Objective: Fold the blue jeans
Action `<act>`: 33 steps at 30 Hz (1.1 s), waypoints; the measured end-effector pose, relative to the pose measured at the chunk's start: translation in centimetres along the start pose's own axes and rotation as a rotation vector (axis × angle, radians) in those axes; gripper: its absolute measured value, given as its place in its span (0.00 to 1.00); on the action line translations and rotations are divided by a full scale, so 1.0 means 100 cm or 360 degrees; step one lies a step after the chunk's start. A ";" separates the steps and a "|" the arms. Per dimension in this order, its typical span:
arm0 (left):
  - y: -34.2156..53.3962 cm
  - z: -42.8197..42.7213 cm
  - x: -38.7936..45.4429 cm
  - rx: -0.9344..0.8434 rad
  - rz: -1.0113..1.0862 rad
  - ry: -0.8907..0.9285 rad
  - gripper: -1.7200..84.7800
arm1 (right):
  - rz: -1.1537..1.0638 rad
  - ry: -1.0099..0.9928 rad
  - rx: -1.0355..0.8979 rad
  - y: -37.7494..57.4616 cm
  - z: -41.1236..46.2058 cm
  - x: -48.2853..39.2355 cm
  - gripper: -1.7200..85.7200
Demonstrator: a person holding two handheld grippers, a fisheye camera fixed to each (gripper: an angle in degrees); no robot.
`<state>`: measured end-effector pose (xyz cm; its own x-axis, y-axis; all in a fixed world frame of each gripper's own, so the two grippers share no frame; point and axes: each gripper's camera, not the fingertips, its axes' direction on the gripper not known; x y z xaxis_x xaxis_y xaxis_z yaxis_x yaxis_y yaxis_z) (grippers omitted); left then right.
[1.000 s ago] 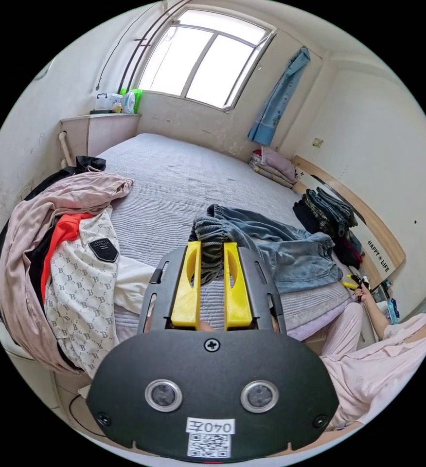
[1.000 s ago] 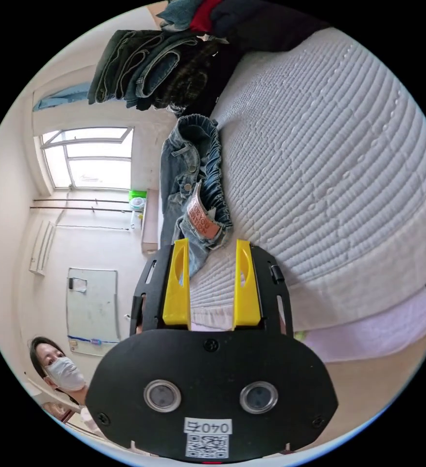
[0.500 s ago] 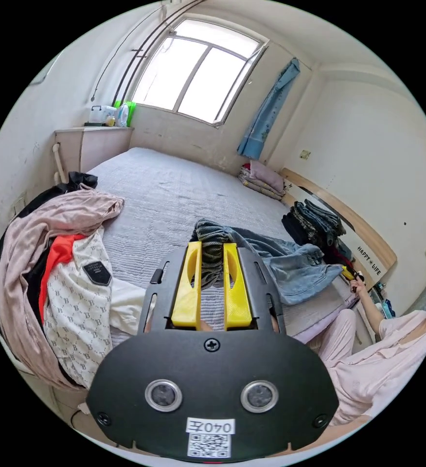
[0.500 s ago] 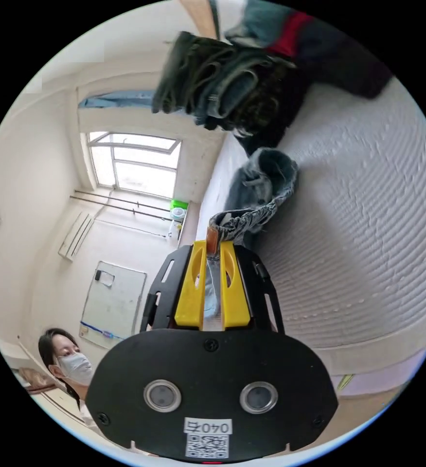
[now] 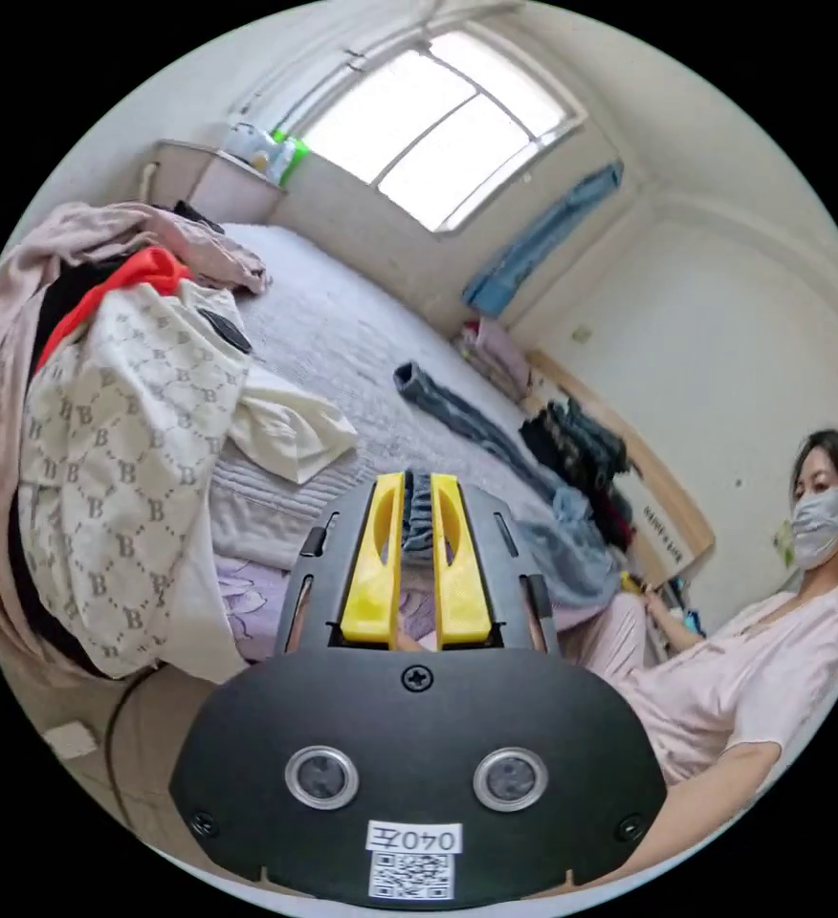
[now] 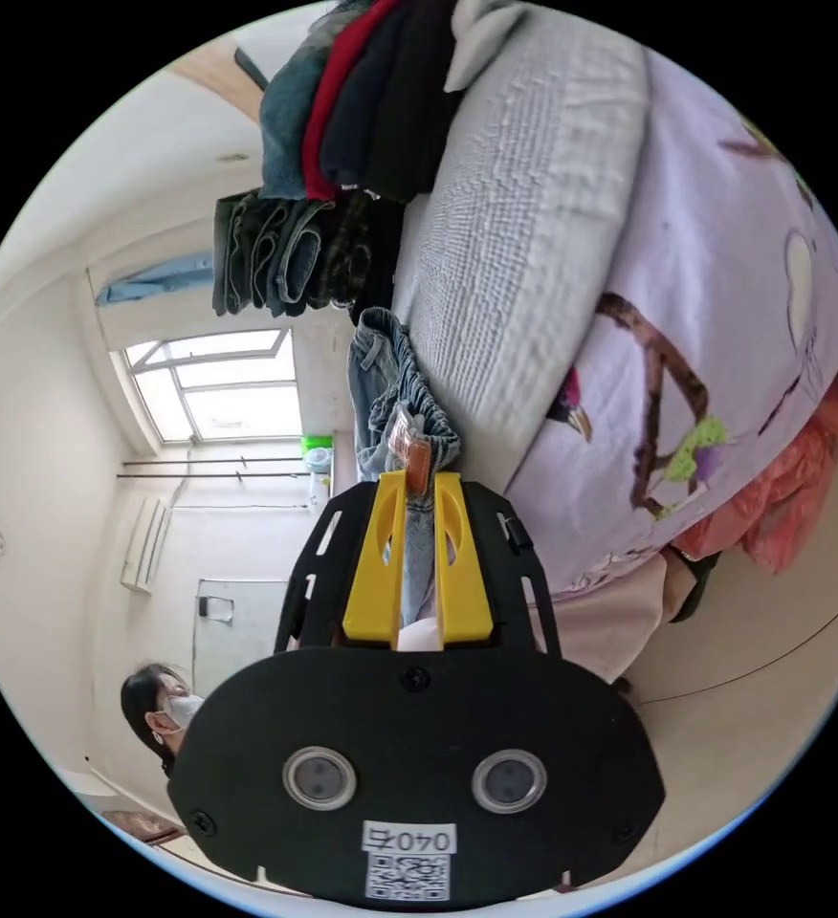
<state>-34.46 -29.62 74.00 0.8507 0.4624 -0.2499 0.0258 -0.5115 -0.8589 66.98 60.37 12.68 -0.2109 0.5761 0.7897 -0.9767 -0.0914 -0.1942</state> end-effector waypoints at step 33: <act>-0.050 0.039 -0.015 -0.0579 -0.0097 -0.0204 0.02 | -0.0095 0.0042 -0.0003 0.040 0.007 -0.002 0.08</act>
<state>-37.90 -24.87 76.94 0.7701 0.5748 -0.2767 0.2783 -0.6930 -0.6651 63.09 59.37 12.13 -0.1508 0.6016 0.7844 -0.9875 -0.0545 -0.1481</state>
